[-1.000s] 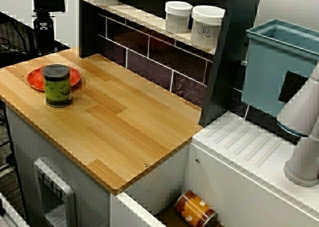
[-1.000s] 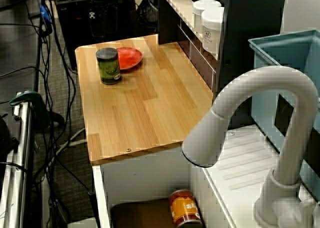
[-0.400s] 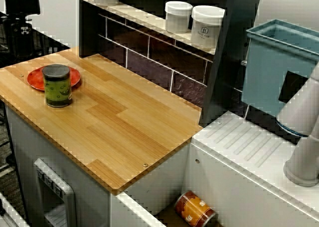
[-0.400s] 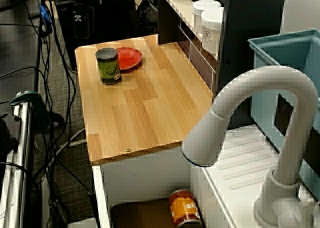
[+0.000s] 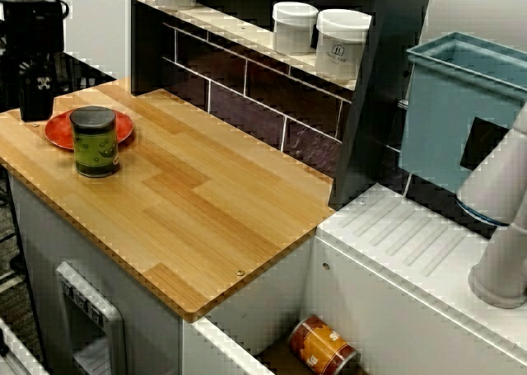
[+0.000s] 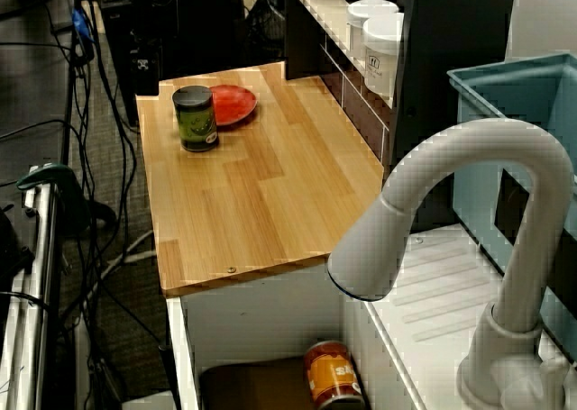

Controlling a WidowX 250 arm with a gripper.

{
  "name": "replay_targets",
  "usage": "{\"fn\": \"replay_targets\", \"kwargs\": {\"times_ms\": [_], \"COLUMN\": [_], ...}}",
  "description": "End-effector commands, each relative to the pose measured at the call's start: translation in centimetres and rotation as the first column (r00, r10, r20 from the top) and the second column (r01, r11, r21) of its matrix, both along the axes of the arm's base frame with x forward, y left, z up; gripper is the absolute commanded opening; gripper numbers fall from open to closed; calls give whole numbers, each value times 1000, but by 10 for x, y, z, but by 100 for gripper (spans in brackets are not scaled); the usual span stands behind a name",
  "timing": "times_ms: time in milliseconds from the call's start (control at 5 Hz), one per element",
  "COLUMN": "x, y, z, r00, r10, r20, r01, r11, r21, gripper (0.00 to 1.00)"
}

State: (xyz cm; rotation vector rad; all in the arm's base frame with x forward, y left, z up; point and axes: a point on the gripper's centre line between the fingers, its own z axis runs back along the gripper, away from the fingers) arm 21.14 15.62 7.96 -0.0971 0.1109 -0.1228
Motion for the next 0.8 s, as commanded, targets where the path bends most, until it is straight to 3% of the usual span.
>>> {"fn": "replay_targets", "kwargs": {"times_ms": [0, 200, 600], "x": [14, 24, 24], "y": [16, 24, 7], "z": [-7, -10, -6], "r00": [994, 990, 995], "r10": [111, 138, 96], "r20": [7, 3, -4], "r01": [-111, -138, -96], "r11": [992, 989, 995], "r21": [62, 52, 4], "gripper": [100, 100, 100]}}
